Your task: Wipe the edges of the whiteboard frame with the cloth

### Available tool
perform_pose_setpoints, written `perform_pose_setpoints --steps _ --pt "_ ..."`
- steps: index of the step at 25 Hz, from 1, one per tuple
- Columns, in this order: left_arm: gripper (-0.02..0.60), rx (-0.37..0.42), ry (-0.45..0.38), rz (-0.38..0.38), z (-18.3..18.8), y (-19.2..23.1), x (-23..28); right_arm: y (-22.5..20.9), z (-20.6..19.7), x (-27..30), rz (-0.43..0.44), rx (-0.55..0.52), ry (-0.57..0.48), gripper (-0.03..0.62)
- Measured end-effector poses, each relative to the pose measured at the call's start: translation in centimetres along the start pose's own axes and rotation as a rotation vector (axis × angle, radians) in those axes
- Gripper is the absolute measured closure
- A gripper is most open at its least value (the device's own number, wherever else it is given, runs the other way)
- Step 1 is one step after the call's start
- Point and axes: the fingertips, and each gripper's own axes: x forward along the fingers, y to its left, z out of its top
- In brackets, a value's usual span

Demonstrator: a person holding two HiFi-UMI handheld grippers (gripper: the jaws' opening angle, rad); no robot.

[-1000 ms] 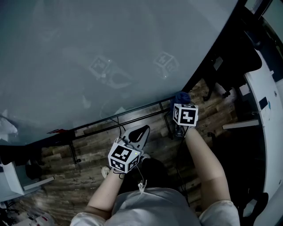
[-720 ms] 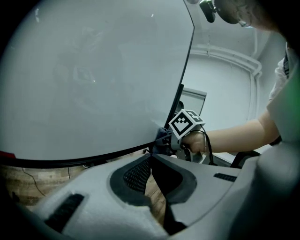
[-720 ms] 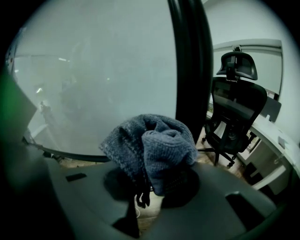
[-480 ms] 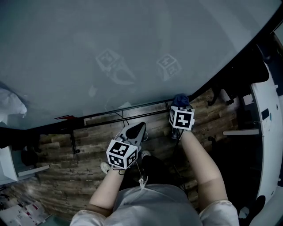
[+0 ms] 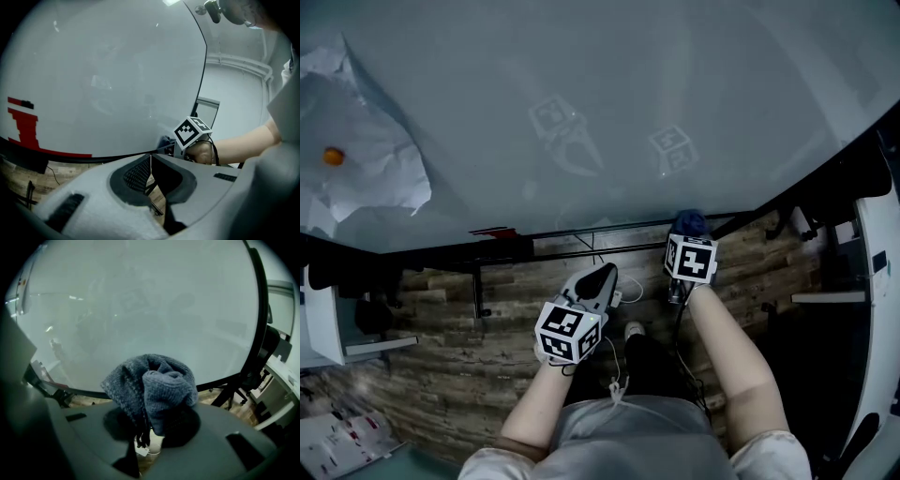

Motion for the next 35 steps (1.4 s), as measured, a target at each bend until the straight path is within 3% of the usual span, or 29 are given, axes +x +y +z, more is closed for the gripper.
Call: perform_pose_setpoints --steps 8,19,24,29,35 --pt "0.561 0.022 -0.034 0.058 -0.1 5.5 -8.1 8.6 -0.5 0.3 -0.045 -0.043 -0.015 0.517" --pt "0.561 -0.052 -0.065 0.165 -1.1 13.6 -19.0 24.8 -0.9 -0.4 0.109 -0.155 -0.001 0.517" --pt "0.561 -0.054 -0.069 0.183 -1.1 17.0 -22.1 28.8 -1.3 0.4 0.109 -0.14 0.009 0.517" --pt "0.561 -0.069 -0.062 0.199 -1.4 20.1 -24.9 34.0 -2.2 0.6 0.148 -0.203 0.016 0.517" --pt "0.561 -0.074 -0.064 0.205 -1.8 23.0 -28.4 37.2 -1.8 0.0 0.052 -0.273 0.0 0.517"
